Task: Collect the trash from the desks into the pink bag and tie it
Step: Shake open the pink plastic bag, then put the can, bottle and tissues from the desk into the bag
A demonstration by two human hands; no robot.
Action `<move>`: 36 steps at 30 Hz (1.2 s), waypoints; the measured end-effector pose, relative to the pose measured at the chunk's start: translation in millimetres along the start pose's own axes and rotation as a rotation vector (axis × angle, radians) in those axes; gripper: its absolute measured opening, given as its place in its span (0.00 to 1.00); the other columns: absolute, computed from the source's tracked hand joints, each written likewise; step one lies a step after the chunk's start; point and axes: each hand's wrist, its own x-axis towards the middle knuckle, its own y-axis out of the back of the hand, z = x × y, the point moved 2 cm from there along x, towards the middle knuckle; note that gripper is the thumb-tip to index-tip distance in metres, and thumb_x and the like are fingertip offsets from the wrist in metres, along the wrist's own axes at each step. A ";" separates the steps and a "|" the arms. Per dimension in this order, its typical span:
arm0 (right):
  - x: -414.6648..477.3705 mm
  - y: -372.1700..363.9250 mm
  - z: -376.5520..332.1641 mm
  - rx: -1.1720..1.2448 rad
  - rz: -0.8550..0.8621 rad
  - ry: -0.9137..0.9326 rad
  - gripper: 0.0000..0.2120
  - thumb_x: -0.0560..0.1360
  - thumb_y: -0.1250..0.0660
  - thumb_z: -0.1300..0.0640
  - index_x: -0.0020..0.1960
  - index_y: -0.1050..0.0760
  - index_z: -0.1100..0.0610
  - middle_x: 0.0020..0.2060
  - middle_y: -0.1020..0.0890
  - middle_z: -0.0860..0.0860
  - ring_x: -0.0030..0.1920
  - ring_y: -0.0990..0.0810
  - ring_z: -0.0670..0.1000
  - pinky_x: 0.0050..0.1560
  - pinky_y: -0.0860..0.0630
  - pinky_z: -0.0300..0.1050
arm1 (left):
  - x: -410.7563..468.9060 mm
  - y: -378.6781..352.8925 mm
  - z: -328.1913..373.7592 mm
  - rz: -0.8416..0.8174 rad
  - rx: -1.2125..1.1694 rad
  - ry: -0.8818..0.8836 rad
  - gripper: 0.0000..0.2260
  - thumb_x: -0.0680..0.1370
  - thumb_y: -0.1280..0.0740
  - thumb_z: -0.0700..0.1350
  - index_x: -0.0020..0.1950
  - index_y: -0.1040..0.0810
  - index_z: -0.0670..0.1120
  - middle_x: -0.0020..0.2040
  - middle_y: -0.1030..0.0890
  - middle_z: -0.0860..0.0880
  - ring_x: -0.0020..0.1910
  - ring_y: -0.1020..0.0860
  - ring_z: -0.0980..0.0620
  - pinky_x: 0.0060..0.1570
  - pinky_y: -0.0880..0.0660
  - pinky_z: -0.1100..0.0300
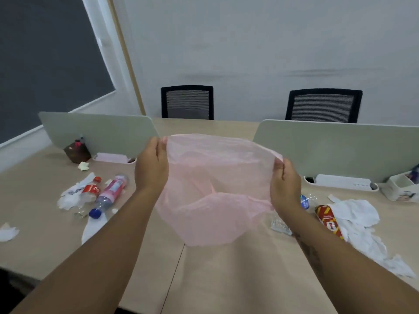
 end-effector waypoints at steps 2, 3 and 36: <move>2.7 2.7 -1.2 0.018 0.101 -0.019 0.16 0.84 0.49 0.48 0.47 0.30 0.57 0.35 0.25 0.48 0.36 0.27 0.50 0.36 0.31 0.47 | 4.8 -7.4 -4.2 0.010 -0.013 -0.085 0.16 0.84 0.46 0.55 0.43 0.32 0.45 0.33 0.29 0.50 0.35 0.29 0.42 0.35 0.33 0.50; 2.5 2.6 1.1 0.008 0.094 -0.039 0.17 0.84 0.50 0.47 0.48 0.30 0.57 0.36 0.25 0.49 0.37 0.26 0.50 0.37 0.30 0.47 | 4.4 -9.8 -8.0 -0.007 0.006 -0.126 0.15 0.84 0.46 0.55 0.44 0.33 0.46 0.32 0.29 0.49 0.34 0.29 0.41 0.34 0.33 0.50; -4.8 72.9 217.9 -0.983 -0.462 -0.227 0.33 0.70 0.30 0.47 0.73 0.35 0.48 0.68 0.31 0.52 0.67 0.33 0.57 0.64 0.32 0.51 | -41.1 -168.4 -30.9 -0.474 0.328 -0.469 0.15 0.83 0.48 0.54 0.42 0.33 0.46 0.27 0.32 0.49 0.25 0.35 0.44 0.28 0.34 0.55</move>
